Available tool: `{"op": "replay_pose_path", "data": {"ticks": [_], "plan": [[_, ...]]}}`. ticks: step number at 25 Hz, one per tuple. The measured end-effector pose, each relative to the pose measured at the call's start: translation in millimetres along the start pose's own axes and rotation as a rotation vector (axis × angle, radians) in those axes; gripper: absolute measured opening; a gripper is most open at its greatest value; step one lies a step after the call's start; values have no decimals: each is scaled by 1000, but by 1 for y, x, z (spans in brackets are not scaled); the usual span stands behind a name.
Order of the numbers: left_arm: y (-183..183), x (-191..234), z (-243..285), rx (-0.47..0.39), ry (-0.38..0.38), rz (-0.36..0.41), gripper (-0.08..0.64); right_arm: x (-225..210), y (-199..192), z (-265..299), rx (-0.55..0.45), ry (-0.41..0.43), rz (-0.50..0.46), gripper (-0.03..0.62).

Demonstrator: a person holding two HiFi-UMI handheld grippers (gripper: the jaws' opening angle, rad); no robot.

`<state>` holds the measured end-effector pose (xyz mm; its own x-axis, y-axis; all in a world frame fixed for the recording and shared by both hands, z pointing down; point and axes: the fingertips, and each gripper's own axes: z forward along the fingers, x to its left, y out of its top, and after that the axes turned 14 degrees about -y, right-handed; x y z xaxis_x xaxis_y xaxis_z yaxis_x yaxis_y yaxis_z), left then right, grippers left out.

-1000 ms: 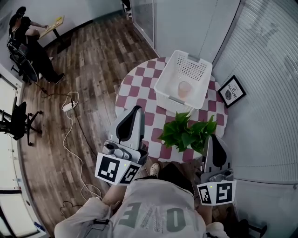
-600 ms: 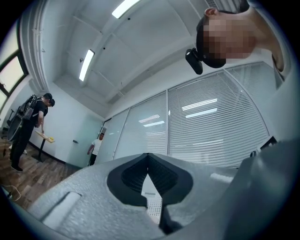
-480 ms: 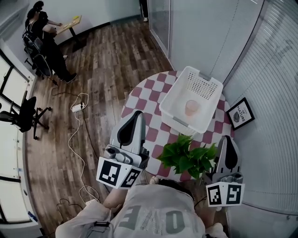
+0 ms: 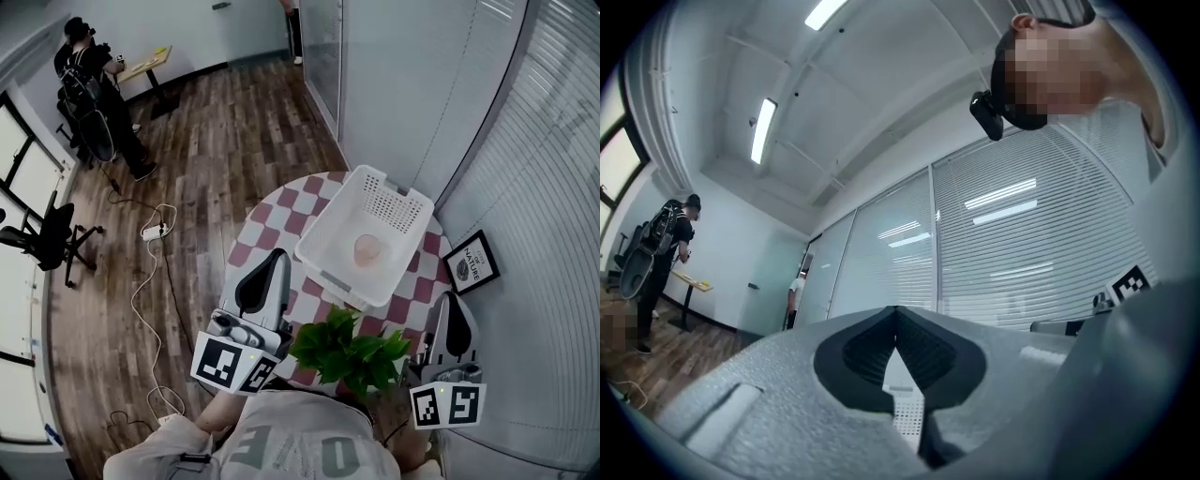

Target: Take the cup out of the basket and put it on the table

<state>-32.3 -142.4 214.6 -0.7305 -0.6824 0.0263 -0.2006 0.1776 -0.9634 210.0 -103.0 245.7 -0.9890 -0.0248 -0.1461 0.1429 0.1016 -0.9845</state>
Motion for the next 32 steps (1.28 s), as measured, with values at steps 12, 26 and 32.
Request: {"op": "replay_pose_path", "data": {"ticks": [12,26,32], "plan": [[-18,27,34,23,35,12,5,-2,-6,41,17,129,-85,9],[-41,50,44,49,-15,-41,5,59,-32,124,152,528,-521,108],[-60,57,40,75,-18,-88,5,78,-65,161,190,681,-549,376]]}}
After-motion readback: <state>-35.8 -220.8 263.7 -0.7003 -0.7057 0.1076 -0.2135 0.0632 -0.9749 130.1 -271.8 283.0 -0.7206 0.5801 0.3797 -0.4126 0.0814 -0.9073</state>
